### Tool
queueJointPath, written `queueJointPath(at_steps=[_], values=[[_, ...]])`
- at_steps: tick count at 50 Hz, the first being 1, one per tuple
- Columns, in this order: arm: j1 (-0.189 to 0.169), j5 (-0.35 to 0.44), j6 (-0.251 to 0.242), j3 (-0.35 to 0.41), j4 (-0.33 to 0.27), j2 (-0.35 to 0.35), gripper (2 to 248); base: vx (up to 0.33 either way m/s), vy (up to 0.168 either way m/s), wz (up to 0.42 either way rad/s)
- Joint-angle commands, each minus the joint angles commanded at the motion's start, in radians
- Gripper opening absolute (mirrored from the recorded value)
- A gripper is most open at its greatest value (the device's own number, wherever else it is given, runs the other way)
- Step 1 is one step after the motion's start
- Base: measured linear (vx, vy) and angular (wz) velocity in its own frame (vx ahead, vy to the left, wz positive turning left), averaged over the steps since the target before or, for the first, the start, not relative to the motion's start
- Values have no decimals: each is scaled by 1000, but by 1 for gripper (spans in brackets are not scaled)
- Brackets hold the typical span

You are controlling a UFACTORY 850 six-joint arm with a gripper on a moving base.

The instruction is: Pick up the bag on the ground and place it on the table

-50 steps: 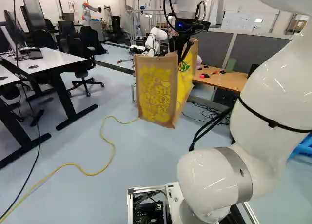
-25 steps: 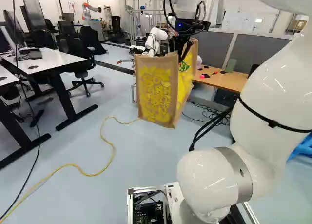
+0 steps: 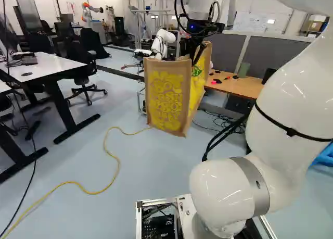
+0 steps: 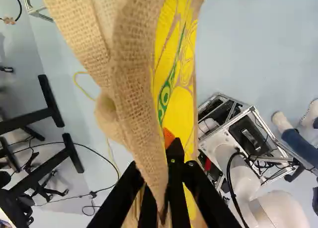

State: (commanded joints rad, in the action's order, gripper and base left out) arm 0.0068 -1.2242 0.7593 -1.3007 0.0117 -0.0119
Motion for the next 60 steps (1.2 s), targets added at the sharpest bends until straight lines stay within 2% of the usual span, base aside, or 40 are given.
queueJointPath(at_steps=[60], values=[[0,0,0,0,0,0,22,75,-105,-237]])
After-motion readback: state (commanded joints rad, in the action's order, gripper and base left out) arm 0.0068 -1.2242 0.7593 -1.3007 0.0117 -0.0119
